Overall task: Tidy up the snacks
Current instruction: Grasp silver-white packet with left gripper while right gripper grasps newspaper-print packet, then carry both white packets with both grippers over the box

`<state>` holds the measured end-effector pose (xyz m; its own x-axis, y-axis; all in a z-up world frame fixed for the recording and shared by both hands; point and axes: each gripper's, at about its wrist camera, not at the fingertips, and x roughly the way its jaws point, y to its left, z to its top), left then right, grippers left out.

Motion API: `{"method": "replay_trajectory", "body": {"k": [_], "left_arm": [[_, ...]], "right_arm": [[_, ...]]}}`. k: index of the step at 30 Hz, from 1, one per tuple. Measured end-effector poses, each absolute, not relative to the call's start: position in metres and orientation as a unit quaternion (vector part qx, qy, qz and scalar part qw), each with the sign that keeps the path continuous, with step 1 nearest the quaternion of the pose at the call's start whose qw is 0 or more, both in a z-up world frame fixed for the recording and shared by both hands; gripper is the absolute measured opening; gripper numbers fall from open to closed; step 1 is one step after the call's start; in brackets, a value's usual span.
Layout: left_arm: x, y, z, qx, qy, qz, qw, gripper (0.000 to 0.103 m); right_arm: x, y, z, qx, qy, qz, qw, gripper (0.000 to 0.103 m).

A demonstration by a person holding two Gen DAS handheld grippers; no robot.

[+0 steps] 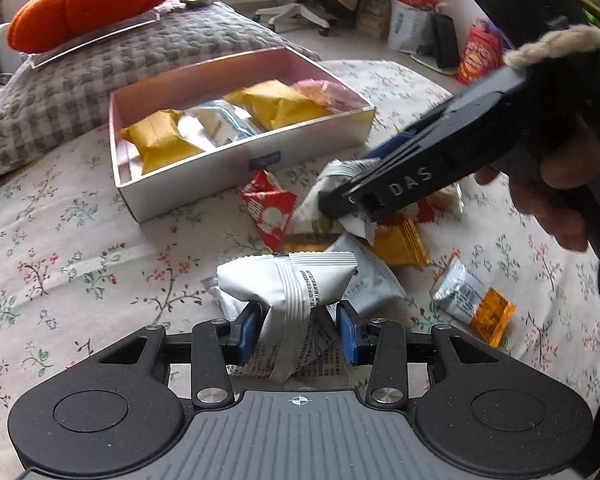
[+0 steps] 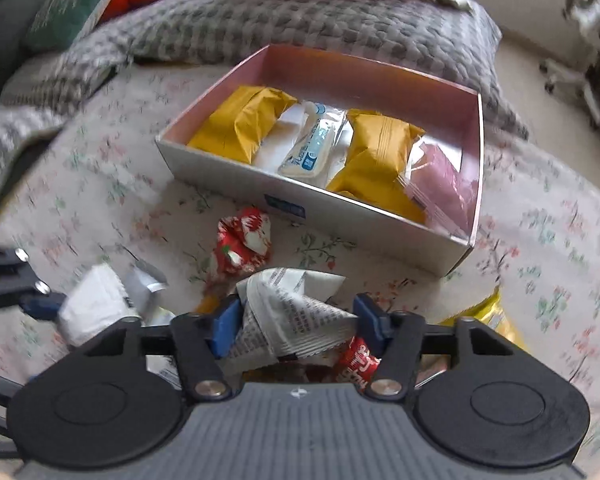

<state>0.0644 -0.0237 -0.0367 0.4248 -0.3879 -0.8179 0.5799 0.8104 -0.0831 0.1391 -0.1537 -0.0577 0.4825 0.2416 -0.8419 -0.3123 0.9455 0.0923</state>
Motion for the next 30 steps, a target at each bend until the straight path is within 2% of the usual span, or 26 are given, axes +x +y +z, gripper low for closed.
{"method": "replay_trajectory", "body": {"k": [13,19,25,30], "left_arm": [[0.070,-0.010,-0.023,0.072,0.434,-0.261,0.859,0.038],[0.075,-0.006,-0.019,0.049,0.432,-0.246,0.866,0.038],[0.078,-0.004,-0.017,0.040,0.430,-0.233,0.871,0.038],[0.081,-0.005,-0.015,0.039,0.424,-0.215,0.879,0.038]], "right_arm": [[0.136,-0.171,-0.035,0.047,0.471,0.136,0.871,0.055],[0.141,-0.192,-0.037,0.134,0.485,0.116,0.856,0.055],[0.146,-0.221,-0.057,0.287,0.516,0.101,0.801,0.055],[0.141,-0.224,-0.055,0.297,0.503,0.086,0.807,0.055]]}}
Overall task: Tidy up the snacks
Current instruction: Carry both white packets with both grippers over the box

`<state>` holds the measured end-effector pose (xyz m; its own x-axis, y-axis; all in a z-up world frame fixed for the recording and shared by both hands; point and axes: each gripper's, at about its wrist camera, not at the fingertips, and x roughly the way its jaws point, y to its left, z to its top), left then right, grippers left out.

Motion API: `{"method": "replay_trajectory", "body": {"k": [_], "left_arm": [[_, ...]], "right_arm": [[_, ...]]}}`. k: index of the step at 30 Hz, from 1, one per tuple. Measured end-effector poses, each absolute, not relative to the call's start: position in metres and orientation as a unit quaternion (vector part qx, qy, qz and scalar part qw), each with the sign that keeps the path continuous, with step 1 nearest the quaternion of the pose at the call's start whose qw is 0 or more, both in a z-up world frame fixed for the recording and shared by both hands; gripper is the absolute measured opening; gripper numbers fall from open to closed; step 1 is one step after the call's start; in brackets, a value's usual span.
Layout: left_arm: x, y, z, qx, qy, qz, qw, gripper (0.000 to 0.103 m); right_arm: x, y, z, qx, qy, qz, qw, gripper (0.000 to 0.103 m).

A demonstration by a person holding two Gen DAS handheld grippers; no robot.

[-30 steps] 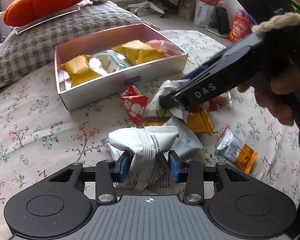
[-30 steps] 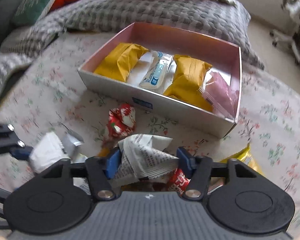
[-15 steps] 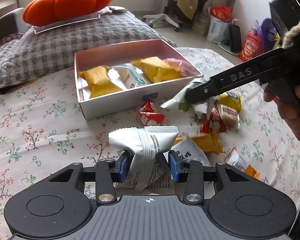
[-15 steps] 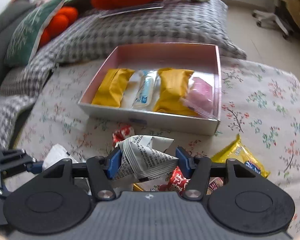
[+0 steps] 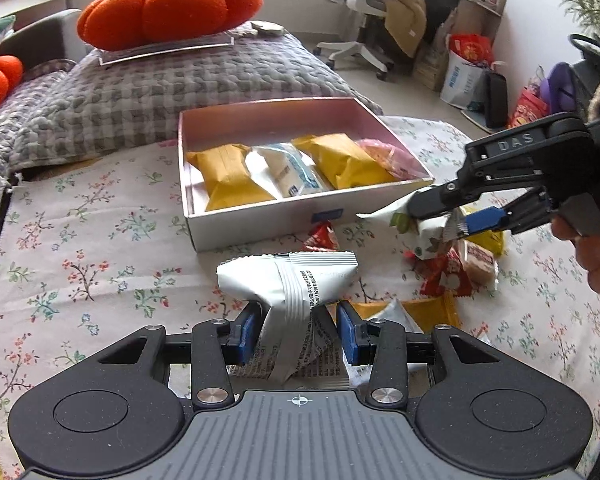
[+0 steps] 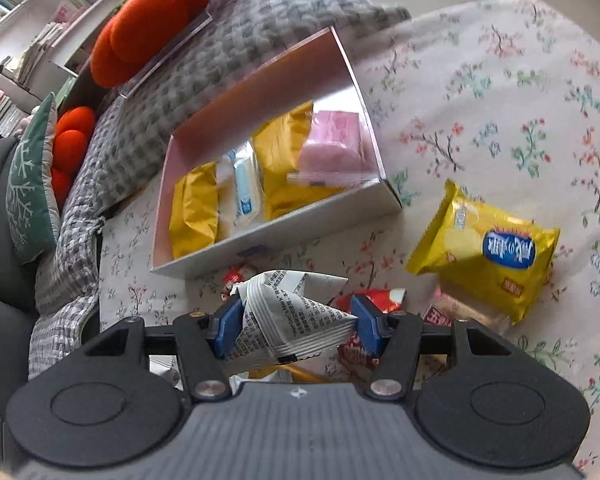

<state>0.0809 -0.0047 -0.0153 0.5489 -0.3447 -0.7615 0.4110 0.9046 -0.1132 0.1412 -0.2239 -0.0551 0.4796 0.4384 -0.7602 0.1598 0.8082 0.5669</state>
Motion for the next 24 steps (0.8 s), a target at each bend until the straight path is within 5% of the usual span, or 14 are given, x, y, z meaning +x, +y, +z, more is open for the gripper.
{"method": "replay_trajectory", "body": {"k": [7,24], "left_arm": [[0.098,-0.002,-0.011,0.019,0.417,-0.186,0.890,0.038],[0.166,-0.026,0.001,-0.035,0.397,-0.170,0.901,0.038]], "right_arm": [[0.139,-0.221,-0.037,0.256,0.473,0.073,0.840,0.055],[0.156,-0.276,-0.031,0.358,0.391,0.024,0.847,0.055]]}}
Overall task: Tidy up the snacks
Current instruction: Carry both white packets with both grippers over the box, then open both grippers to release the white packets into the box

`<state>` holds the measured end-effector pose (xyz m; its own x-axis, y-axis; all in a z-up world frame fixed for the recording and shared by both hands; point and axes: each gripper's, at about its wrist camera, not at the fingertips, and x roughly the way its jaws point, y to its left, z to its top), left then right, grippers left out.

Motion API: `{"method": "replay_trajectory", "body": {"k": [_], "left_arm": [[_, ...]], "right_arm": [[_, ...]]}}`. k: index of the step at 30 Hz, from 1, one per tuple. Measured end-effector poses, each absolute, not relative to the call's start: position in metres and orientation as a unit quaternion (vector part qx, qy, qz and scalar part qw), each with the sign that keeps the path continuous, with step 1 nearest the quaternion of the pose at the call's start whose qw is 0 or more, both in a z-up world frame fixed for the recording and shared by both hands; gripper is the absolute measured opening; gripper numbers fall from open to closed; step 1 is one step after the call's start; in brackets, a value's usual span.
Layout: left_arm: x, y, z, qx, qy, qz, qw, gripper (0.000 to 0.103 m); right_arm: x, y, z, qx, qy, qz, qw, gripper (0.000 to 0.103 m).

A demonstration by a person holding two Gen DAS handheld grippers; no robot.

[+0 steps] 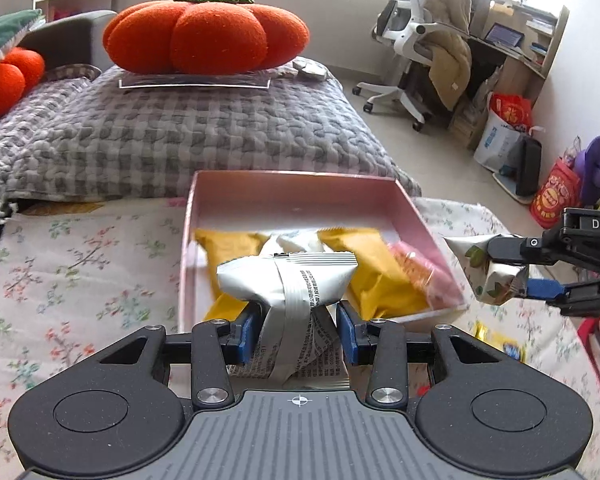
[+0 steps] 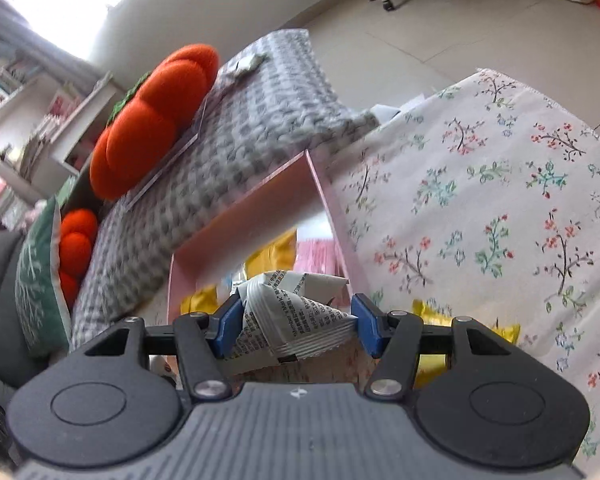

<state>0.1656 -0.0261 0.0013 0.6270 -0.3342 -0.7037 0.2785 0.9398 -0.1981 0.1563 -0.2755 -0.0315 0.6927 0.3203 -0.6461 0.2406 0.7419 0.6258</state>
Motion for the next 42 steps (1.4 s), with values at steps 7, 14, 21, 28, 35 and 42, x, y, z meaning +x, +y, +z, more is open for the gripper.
{"method": "replay_trajectory", "body": {"k": [7,14,21,28,35,42], "left_arm": [[0.197,-0.035,0.001,-0.060,0.394,-0.172,0.901,0.039],[0.223,-0.043,-0.015,-0.064,0.410,-0.167,0.895,0.039],[0.230,-0.039,-0.025,-0.053,0.406,-0.146,0.900,0.049],[0.228,-0.025,-0.016,-0.067,0.400,-0.134,0.904,0.051],[0.221,-0.004,0.002,-0.094,0.386,-0.122,0.910,0.054],[0.209,0.010,0.014,-0.097,0.386,-0.109,0.911,0.056]], "right_arm": [[0.176,-0.283,-0.044,0.412,0.382,0.033,0.827,0.055],[0.192,-0.268,-0.045,0.414,0.373,0.050,0.829,0.055],[0.210,-0.251,-0.053,0.416,0.377,0.050,0.826,0.055],[0.221,-0.243,-0.050,0.397,0.360,0.033,0.844,0.055],[0.221,-0.229,-0.050,0.377,0.346,0.065,0.857,0.067],[0.201,-0.248,-0.024,0.366,0.344,0.050,0.863,0.067]]}}
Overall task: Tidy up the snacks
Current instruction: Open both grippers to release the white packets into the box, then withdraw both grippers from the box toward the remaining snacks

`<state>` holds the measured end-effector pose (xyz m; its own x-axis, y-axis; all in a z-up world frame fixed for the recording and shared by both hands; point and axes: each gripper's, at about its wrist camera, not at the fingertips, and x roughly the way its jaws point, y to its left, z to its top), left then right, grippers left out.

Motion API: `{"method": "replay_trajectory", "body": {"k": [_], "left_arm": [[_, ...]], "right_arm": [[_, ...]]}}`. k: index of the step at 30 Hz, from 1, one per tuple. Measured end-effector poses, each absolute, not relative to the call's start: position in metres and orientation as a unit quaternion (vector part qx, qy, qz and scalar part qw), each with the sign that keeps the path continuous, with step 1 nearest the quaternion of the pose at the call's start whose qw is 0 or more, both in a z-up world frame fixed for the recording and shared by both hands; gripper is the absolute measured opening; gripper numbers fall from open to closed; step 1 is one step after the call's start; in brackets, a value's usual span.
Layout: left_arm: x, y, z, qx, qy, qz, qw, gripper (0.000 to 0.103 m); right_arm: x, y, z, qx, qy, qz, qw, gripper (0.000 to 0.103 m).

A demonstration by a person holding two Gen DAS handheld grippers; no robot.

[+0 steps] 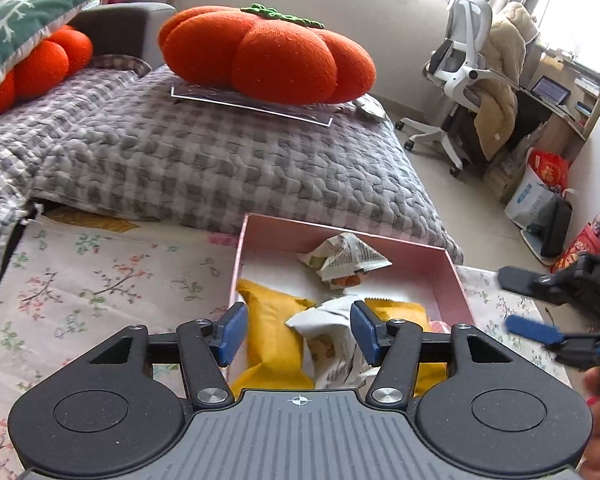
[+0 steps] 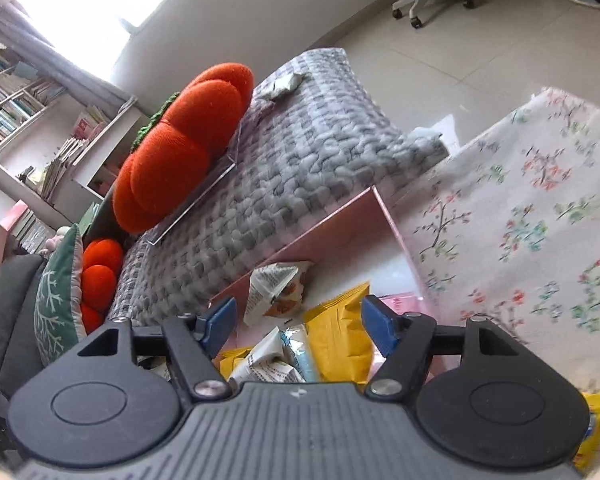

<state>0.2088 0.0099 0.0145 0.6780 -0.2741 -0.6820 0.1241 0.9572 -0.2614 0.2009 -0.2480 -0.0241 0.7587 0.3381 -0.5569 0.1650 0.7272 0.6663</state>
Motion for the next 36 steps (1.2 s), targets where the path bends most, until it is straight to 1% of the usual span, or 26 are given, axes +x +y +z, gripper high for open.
{"method": "replay_trajectory", "body": {"k": [3,5,9,13,19,25,32,36], "left_arm": [[0.198,0.009,0.020,-0.088,0.383,-0.112,0.913,0.056],[0.190,0.008,0.023,-0.083,0.385,-0.116,0.912,0.058],[0.174,-0.001,0.022,-0.053,0.397,-0.124,0.908,0.060],[0.158,-0.001,0.020,-0.042,0.408,-0.128,0.903,0.061],[0.133,-0.004,0.015,-0.025,0.422,-0.143,0.895,0.063],[0.116,-0.019,0.011,0.001,0.421,-0.165,0.892,0.063],[0.100,-0.039,0.000,0.045,0.428,-0.202,0.880,0.065],[0.090,-0.045,-0.009,0.083,0.428,-0.246,0.866,0.075]], "right_arm": [[0.191,-0.245,-0.006,0.318,0.339,0.048,0.884,0.073],[0.182,-0.241,0.003,0.276,0.334,0.046,0.900,0.083],[0.163,-0.232,0.005,0.220,0.360,0.061,0.905,0.088],[0.148,-0.233,0.002,0.194,0.383,0.060,0.901,0.091],[0.133,-0.245,0.003,0.180,0.396,0.035,0.900,0.095],[0.117,-0.248,0.000,0.123,0.414,0.011,0.902,0.096],[0.115,-0.250,-0.019,0.106,0.459,0.016,0.882,0.096],[0.114,-0.246,-0.025,0.112,0.474,0.033,0.873,0.096]]}}
